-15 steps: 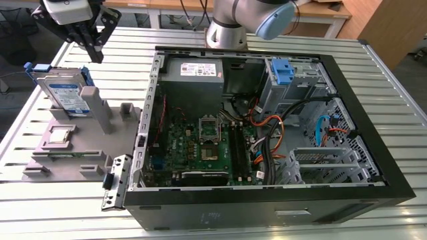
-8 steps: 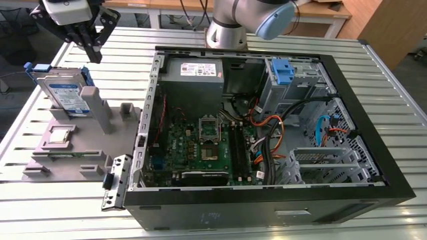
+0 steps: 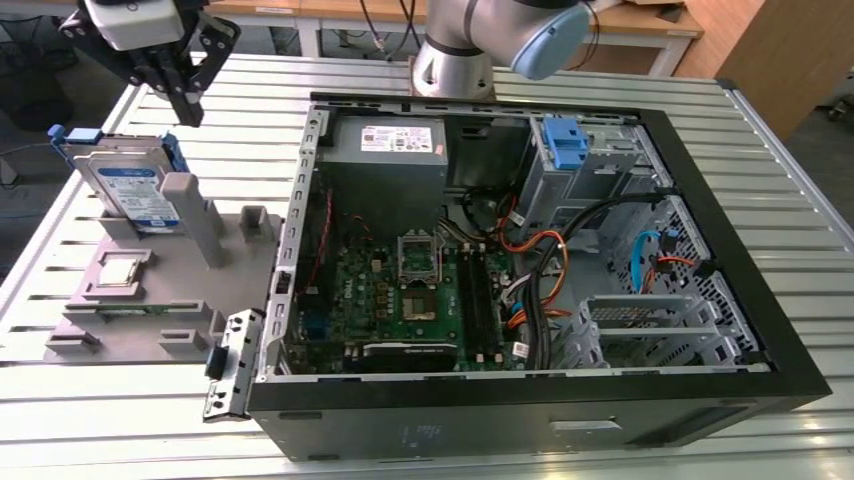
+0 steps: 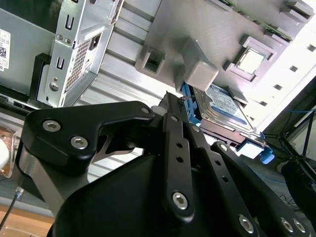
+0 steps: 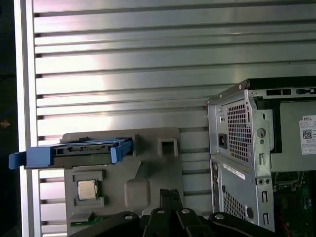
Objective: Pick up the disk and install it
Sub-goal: 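Reach for the disk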
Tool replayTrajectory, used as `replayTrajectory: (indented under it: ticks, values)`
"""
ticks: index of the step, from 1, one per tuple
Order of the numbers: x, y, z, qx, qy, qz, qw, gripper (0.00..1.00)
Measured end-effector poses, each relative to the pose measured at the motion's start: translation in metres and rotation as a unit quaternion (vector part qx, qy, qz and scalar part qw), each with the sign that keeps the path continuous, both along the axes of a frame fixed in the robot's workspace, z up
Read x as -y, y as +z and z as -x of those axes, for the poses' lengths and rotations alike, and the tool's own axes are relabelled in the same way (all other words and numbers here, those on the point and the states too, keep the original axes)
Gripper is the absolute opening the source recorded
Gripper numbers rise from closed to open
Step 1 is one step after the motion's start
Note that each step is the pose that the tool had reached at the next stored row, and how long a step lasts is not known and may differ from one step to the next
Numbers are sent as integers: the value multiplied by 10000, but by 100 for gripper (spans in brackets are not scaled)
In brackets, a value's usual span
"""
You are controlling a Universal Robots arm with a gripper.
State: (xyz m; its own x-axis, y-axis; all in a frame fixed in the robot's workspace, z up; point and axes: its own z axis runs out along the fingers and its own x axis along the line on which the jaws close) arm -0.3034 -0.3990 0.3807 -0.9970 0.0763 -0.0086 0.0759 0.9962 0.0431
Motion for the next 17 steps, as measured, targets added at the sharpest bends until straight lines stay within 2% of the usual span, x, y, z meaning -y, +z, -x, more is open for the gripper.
replayTrajectory:
  ticks: [7,17]
  values:
    - [-1,-6,123,1,0,0,10000,11]
    - [-7,-23,383,0,-1,0,10000,11]
